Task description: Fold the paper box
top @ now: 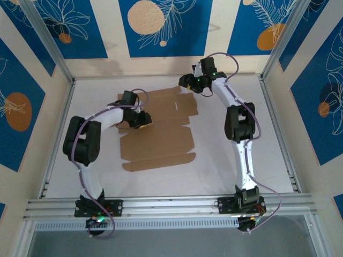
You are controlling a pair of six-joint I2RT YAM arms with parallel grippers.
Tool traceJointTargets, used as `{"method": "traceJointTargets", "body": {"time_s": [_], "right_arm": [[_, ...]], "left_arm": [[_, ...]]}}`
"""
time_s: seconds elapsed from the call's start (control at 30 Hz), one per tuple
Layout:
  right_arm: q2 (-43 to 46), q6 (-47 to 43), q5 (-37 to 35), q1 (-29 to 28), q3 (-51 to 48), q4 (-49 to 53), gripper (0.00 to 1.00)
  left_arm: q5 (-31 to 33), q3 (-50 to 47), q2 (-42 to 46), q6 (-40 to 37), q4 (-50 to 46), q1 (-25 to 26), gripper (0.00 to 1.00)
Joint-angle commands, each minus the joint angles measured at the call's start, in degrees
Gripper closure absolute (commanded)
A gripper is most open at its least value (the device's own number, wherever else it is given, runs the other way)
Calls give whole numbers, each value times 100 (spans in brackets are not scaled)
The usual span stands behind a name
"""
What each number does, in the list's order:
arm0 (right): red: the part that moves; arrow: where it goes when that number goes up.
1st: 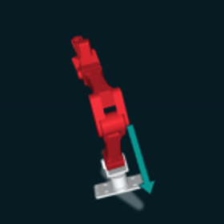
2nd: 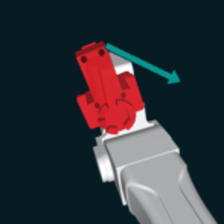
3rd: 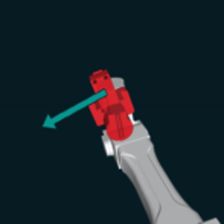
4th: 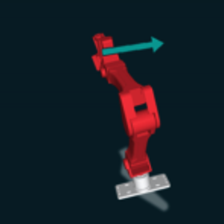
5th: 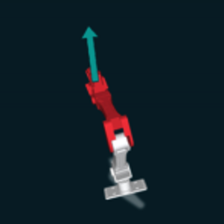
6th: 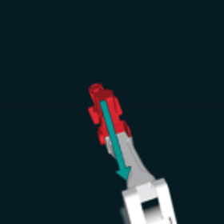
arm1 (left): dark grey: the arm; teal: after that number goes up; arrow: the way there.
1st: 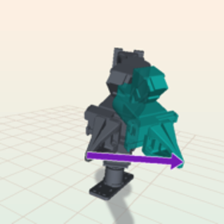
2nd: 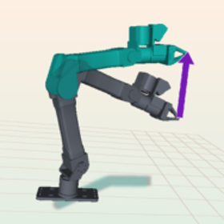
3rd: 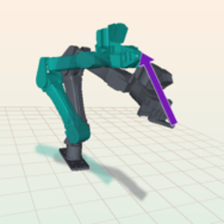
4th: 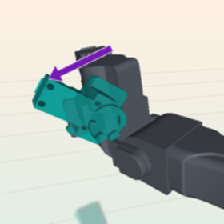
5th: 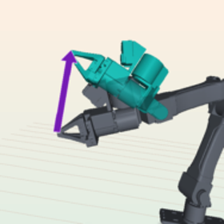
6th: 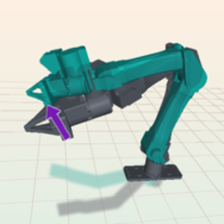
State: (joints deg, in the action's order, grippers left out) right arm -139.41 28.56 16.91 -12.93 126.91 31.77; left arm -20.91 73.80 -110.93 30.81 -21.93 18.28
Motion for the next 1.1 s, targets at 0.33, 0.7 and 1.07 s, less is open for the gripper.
{"method": "traceJointTargets", "body": {"time_s": [0.33, 0.7, 1.07], "right_arm": [[-2049, 686, 763, 4, 2576, 339, 34], [-2398, 911, 191, -78, 2829, 248, 37], [-2644, 779, 684, -83, 2918, -158, 62]], "left_arm": [[460, 548, -497, -846, -830, 466, 73], [259, 394, -590, -927, -752, 492, 77], [301, 365, -666, -1194, -922, 589, 85]]}}
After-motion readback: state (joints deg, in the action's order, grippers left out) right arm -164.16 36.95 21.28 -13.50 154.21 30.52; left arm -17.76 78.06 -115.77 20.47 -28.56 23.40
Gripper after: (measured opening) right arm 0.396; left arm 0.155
